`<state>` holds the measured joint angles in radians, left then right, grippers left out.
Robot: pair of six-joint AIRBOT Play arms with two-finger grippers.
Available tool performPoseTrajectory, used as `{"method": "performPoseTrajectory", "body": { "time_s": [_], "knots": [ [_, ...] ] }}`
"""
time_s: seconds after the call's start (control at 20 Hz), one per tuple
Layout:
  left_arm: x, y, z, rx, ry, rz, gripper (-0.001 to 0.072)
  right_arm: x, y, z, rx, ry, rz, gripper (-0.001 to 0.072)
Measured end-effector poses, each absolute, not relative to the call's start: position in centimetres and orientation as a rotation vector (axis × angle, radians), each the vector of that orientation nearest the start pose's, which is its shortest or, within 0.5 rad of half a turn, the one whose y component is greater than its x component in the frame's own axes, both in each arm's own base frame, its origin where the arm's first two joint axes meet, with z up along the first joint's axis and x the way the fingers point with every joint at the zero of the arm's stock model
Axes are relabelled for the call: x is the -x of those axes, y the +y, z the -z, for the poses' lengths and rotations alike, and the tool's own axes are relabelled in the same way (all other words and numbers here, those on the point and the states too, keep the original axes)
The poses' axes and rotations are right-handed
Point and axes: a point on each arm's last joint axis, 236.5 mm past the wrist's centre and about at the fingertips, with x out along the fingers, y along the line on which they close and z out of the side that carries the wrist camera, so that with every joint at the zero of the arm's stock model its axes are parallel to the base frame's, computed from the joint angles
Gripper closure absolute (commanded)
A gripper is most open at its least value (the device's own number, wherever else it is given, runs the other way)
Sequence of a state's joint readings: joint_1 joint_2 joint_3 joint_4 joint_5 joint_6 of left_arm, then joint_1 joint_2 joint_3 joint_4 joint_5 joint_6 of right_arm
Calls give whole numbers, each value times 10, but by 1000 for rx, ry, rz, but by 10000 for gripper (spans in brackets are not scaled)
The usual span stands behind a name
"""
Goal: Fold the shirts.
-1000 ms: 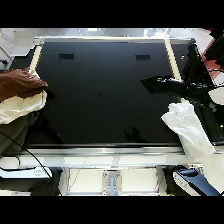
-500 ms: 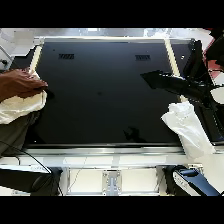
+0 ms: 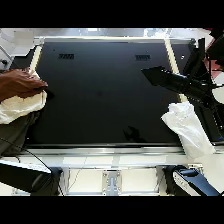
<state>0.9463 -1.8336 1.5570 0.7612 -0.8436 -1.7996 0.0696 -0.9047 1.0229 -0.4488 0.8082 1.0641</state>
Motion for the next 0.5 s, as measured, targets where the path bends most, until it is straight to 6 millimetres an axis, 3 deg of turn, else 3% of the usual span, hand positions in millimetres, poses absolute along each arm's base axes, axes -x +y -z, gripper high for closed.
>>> {"method": "performPoseTrajectory", "body": {
  "time_s": [0.05, 0.15, 0.2, 0.25, 0.5],
  "knots": [
    [-436, 382, 24, 1436, 499, -635, 250, -373, 180, -240, -532, 469, -692, 62],
    [-444, 386, 24, 1424, 462, -630, 431, -375, 179, -243, -544, 458, -687, 63],
    [-447, 388, 24, 1420, 450, -631, 594, -377, 178, -244, -549, 452, -683, 63],
    [-449, 389, 24, 1416, 441, -632, 689, -378, 178, -246, -553, 446, -679, 63],
    [-460, 386, 12, 1382, 410, -569, 693, -383, 174, -251, -572, 420, -660, 64]
  ]
}}
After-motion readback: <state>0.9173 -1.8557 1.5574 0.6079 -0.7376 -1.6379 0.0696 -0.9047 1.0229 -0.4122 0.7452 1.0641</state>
